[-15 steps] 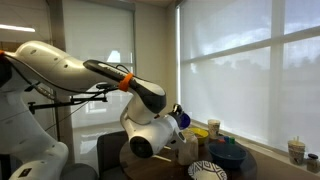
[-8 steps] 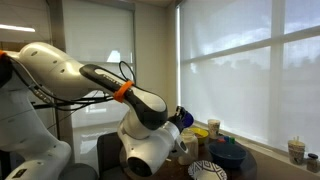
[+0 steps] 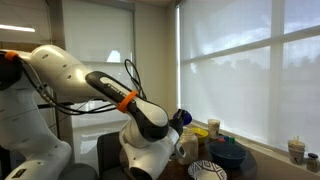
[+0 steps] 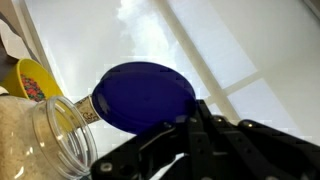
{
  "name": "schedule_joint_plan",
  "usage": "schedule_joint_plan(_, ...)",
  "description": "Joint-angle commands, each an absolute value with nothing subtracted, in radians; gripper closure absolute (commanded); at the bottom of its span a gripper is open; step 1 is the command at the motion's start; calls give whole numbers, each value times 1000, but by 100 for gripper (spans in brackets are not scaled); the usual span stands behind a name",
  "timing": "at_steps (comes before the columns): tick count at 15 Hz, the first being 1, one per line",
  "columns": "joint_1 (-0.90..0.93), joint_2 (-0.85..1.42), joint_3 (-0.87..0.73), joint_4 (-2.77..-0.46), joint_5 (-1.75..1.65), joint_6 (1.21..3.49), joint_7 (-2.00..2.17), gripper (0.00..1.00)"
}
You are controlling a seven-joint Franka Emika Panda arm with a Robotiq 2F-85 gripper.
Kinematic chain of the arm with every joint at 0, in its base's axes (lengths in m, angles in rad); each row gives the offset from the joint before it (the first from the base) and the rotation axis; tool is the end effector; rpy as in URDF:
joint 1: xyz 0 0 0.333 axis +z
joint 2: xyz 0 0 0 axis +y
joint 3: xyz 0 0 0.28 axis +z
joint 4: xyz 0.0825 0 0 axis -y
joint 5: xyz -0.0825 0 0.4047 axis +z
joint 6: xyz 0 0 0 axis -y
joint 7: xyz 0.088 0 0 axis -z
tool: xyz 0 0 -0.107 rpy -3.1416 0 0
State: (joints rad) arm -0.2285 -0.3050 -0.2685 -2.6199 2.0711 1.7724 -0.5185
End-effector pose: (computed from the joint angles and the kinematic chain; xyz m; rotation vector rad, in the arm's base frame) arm 0.4379 -0.1475 0.3706 -1.0149 0.8316 -0.5240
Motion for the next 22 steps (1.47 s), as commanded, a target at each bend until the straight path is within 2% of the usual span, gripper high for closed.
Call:
schedule_joint_plan(1,-249,-287,-237,-2619,2084,1763,-451,99)
schedule_joint_plan(7,-261,-274,-208,-2607,1999,1865,-446,99)
schedule_joint_plan(20,-250,-273,-222,-2602,2121,1758,-492,99)
schedule_joint_plan(22,-257,-276,-210,-2602,2094,1817,-471,99)
